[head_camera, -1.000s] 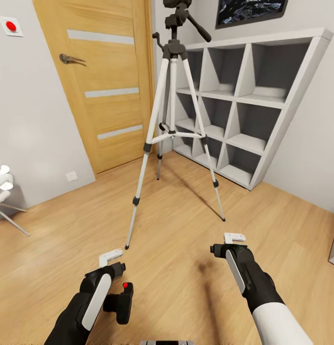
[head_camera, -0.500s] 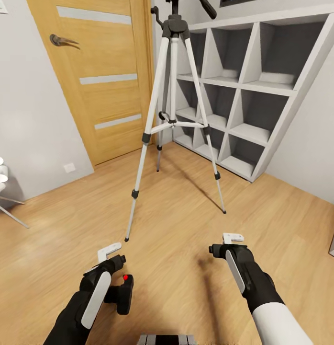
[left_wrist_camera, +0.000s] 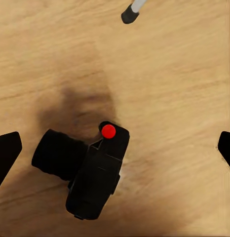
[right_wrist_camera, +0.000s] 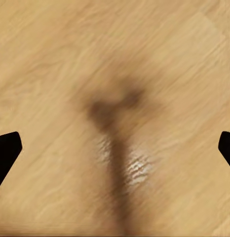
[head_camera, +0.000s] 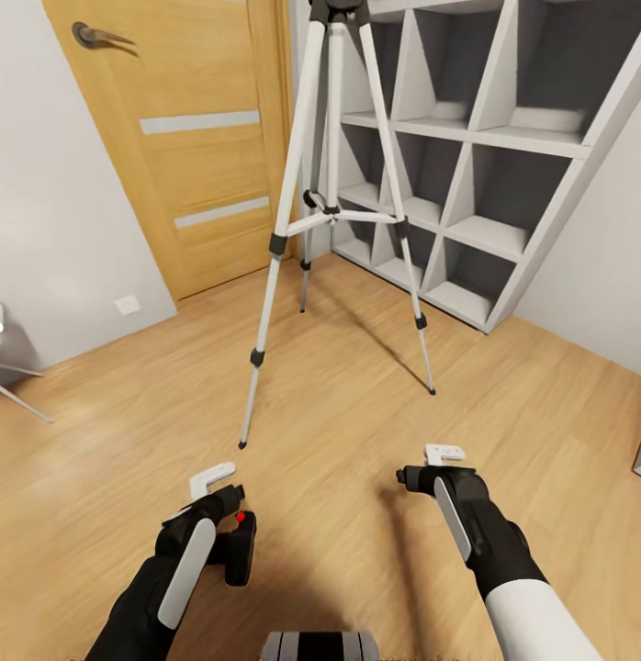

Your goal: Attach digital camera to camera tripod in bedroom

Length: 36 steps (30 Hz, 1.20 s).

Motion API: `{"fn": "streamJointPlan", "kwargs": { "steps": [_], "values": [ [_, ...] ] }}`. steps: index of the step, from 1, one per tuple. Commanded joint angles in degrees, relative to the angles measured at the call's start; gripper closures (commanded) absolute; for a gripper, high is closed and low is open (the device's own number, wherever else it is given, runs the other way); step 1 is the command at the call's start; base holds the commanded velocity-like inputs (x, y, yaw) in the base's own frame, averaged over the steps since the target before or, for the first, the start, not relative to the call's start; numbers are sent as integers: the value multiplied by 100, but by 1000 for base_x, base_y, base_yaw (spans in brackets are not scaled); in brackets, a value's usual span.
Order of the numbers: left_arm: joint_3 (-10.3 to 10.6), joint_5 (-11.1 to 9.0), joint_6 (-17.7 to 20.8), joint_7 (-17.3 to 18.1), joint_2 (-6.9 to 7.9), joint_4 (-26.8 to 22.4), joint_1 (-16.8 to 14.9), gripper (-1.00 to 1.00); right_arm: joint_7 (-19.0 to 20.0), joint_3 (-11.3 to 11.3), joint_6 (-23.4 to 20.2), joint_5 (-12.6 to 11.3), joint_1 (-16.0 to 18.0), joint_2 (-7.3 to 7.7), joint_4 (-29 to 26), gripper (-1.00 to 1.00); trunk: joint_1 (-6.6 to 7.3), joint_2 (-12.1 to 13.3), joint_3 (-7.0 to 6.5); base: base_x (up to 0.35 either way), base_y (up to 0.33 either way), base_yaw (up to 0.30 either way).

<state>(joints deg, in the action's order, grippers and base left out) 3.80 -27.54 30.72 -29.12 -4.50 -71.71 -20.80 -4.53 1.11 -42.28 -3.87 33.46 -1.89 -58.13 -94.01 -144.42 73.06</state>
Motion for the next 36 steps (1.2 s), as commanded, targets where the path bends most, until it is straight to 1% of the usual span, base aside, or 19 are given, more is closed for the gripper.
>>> {"fn": "streamJointPlan", "kwargs": {
  "steps": [1,2,6,10,16,26,31,36],
  "values": [
    [8,-67,8,-51,-21,-117,-3,-100,80,10,-24,-37,2,-1,-11,-100,-1,-4,27,0,0,0],
    [7,-73,8,-48,-40,-254,-3,-100,209,14,-24,-33,2,1,-19,-100,-4,-5,50,0,0,0],
    [13,-98,5,-43,-59,-545,-3,-100,518,32,-20,-28,2,17,-27,-100,-14,-10,138,0,0,0],
    [15,-111,4,-42,-67,-681,-3,-100,763,62,-5,-32,4,146,-31,-100,-24,-16,227,0,0,0],
    [16,-111,4,-42,-73,-728,-3,-100,827,79,5,-34,3,189,-32,-100,-40,-24,360,0,0,0],
    [16,-111,4,-49,-69,-739,-3,-100,839,85,-14,-35,2,198,-38,-100,-66,-37,581,0,0,0],
    [16,-109,8,-71,-69,-749,-3,-100,839,83,-50,-35,3,198,-141,-100,-79,-44,692,0,0,0],
    [15,-114,45,-76,-69,-875,-3,-100,845,84,-278,-35,2,205,-298,-100,-91,-50,803,0,0,0]
  ]
}}
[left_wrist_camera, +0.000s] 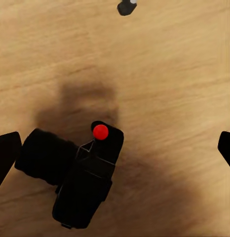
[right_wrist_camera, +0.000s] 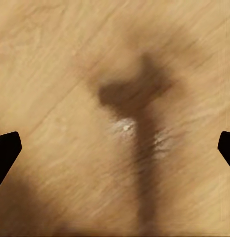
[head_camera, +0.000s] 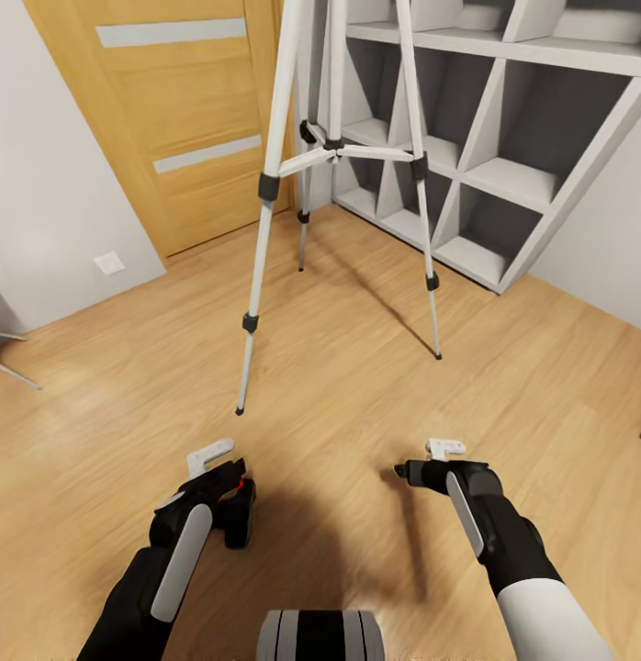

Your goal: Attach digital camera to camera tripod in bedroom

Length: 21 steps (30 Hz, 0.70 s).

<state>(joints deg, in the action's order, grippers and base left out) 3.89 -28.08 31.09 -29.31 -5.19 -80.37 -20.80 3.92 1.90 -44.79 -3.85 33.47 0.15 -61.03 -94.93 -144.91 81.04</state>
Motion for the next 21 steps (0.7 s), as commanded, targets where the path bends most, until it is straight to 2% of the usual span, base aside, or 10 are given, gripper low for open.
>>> {"fn": "streamJointPlan", "kwargs": {
  "steps": [1,7,21],
  "values": [
    [7,-61,10,-57,1,-22,-3,-100,1,6,-44,-37,2,1,-31,-100,-1,-3,27,0,0,0],
    [6,-66,19,-57,1,-64,-3,-100,12,9,-337,-52,4,10,-261,-100,-17,-11,160,0,0,0],
    [7,-66,20,-65,1,-73,-3,-100,9,13,-407,-59,4,11,-295,-100,-53,-30,470,0,0,0]
  ]
}}
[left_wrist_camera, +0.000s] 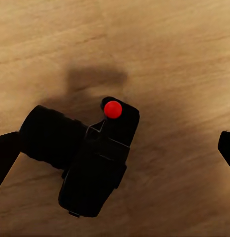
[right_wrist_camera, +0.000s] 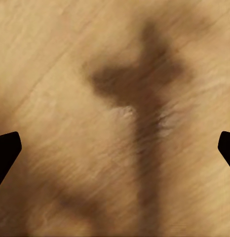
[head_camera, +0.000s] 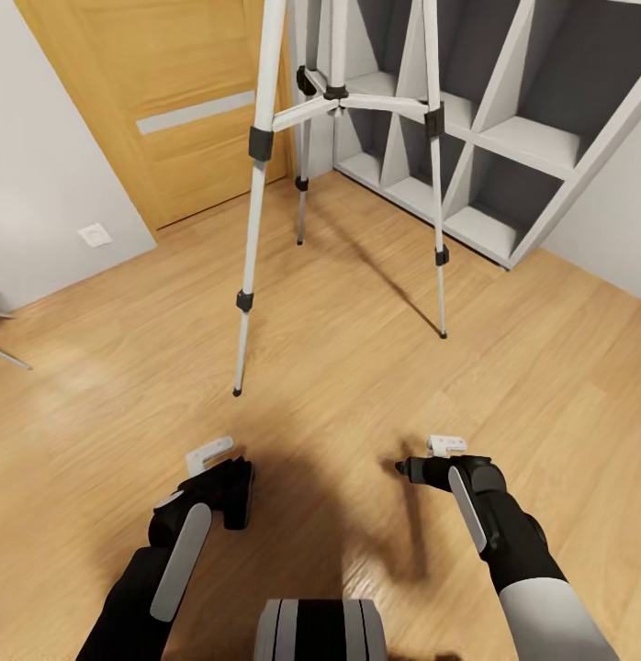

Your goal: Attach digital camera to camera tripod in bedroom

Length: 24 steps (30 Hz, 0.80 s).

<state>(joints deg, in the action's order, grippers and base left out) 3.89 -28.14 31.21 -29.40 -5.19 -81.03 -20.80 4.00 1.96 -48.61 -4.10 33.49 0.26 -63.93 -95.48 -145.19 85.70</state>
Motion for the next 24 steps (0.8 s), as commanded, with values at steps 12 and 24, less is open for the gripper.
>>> {"fn": "streamJointPlan", "kwargs": {
  "steps": [12,24],
  "values": [
    [8,-59,21,-57,-5,-10,-3,-100,-4,6,-26,-32,5,0,-6,-100,1,-2,4,0,0,0],
    [23,-42,34,-63,1,-19,-3,-100,-5,6,-10,-30,0,0,-6,-100,1,-2,4,-193,0,0]
  ]
}}
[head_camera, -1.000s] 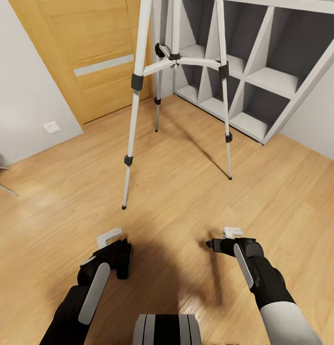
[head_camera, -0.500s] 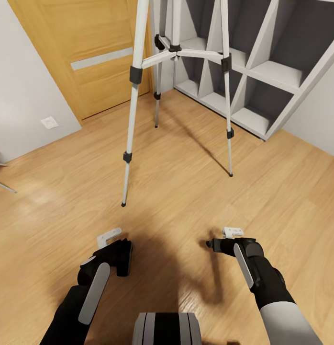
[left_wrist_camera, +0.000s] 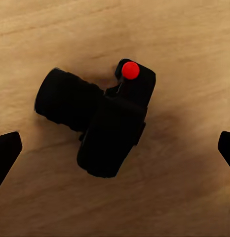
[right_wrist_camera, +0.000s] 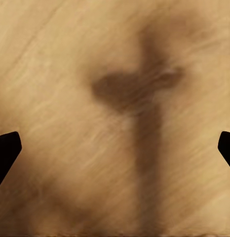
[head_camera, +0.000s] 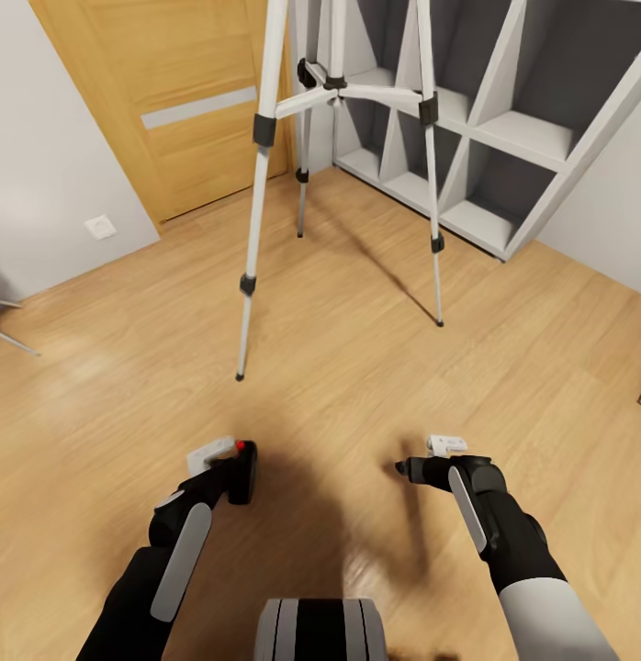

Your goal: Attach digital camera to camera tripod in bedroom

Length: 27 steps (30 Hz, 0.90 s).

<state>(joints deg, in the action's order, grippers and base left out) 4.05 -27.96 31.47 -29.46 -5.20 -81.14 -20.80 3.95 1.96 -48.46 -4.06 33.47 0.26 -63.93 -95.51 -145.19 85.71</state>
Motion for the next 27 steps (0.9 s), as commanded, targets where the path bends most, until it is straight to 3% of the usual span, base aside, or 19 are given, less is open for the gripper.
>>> {"fn": "streamJointPlan", "kwargs": {
  "steps": [1,8,17,20,22,23,24,26,27],
  "values": [
    [9,-60,8,-57,-1,-7,-3,-100,0,6,-21,-34,2,0,-3,-100,5,-2,3,-333,0,0],
    [15,-54,59,-57,13,3,-3,-100,0,6,18,-34,2,0,19,-100,5,-2,3,-257,0,0],
    [17,-39,100,-61,24,30,-3,-100,-12,6,45,-27,2,0,65,-100,5,-2,3,-34,0,0],
    [45,30,86,-61,35,256,-3,-100,-32,4,62,-26,2,-3,79,-100,5,-2,3,-4,0,0],
    [179,167,49,-56,42,527,-3,-100,-48,4,67,-25,2,-6,87,-100,5,-2,3,-2,0,0],
    [346,322,16,-51,46,745,-3,-100,-56,5,70,-25,2,-7,92,-100,5,-2,3,0,0,0],
    [835,825,-221,-33,51,1329,-3,-100,-65,6,78,-25,2,-8,97,-100,5,-2,3,0,0,0],
    [1044,1123,-569,-20,44,1721,-3,-100,-77,6,121,-16,2,-8,99,-100,5,-2,3,0,0,0],
    [1076,1169,-651,-17,43,1806,-3,-100,-79,6,150,-12,2,-8,101,-100,5,-2,3,0,0,0]
  ]
}}
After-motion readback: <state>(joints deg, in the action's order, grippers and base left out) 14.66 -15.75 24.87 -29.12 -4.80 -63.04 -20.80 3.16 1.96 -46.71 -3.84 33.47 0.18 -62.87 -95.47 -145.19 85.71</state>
